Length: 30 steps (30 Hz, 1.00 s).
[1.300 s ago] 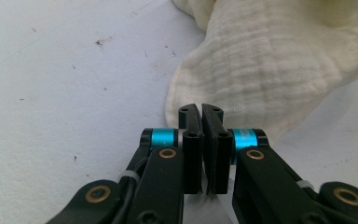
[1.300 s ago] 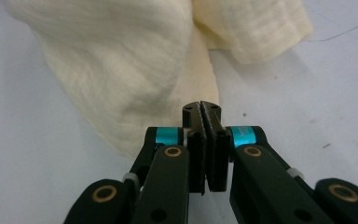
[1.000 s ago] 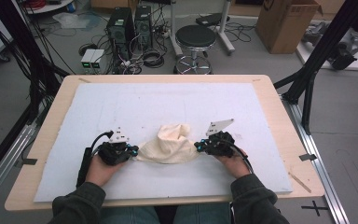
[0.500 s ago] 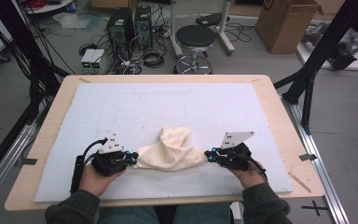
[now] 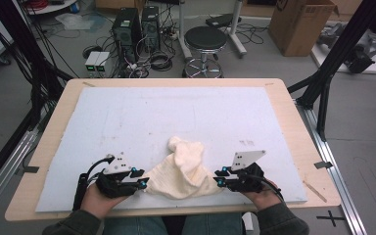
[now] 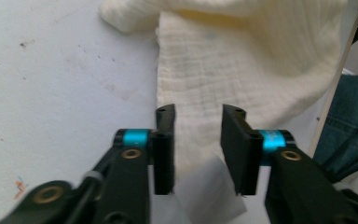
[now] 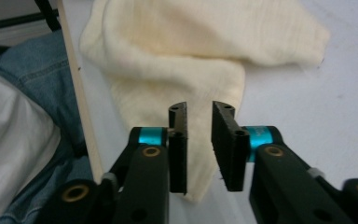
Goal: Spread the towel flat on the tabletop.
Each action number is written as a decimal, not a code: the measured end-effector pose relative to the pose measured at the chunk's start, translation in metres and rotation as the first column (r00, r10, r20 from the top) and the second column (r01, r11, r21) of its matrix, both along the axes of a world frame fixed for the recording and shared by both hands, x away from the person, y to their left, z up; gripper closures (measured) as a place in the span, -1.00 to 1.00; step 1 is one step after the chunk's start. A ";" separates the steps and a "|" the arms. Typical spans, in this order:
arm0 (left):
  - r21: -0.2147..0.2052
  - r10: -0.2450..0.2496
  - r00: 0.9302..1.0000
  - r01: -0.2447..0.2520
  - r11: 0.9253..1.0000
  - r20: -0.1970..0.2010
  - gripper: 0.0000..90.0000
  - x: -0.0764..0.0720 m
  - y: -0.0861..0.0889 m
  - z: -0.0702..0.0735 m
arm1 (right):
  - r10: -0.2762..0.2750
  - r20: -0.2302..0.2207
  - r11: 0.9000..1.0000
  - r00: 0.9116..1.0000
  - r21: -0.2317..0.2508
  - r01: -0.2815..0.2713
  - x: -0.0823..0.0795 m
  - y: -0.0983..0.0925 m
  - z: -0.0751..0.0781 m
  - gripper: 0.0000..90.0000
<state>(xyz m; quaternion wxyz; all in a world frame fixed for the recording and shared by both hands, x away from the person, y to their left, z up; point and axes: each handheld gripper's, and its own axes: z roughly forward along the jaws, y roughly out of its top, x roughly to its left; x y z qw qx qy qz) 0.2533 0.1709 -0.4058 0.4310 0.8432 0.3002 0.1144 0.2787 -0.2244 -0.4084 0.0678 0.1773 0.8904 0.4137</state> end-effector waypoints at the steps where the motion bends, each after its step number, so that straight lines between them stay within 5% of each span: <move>1: -0.004 -0.004 1.000 0.004 1.000 0.004 0.36 0.003 0.000 0.002 | -0.005 0.003 1.000 1.000 0.011 0.005 0.003 0.000 0.002 0.58; 8: -0.044 0.011 0.999 -0.013 0.999 -0.047 0.24 0.046 -0.016 -0.007 | -0.052 -0.006 0.998 0.999 0.043 0.052 0.044 0.018 0.004 0.42; 10: -0.080 -0.004 0.995 -0.003 0.997 -0.097 0.24 0.059 -0.023 -0.007 | -0.059 -0.007 0.998 0.998 0.032 0.059 0.055 0.024 0.002 0.40; 13: -0.035 -0.027 0.988 0.022 0.999 -0.155 0.14 0.073 -0.037 -0.011 | -0.076 -0.029 0.996 0.997 0.054 0.077 0.068 0.026 -0.001 0.38; 17: -0.010 -0.038 0.975 0.037 0.999 -0.220 0.30 0.084 -0.047 -0.023 | -0.088 -0.060 0.995 0.994 0.041 0.090 0.077 0.027 -0.008 0.31; 19: -0.027 -0.063 0.971 0.058 0.998 -0.231 0.58 0.085 -0.049 -0.026 | -0.093 -0.068 0.995 0.993 0.041 0.096 0.079 0.027 -0.010 0.30; 21: -0.021 -0.072 0.976 0.069 0.997 -0.203 0.88 0.084 -0.048 -0.024 | -0.098 -0.065 0.994 0.993 0.050 0.101 0.080 0.027 -0.010 0.30; 26: 0.020 0.007 0.990 -0.004 1.000 -0.137 0.92 0.068 -0.024 -0.008 | -0.101 -0.056 0.993 0.993 0.052 0.104 0.078 0.026 -0.008 0.30; 30: 0.029 0.079 0.985 -0.075 0.997 -0.150 0.91 0.050 0.010 -0.003 | -0.102 -0.049 0.993 0.994 0.046 0.105 0.079 0.027 -0.008 0.30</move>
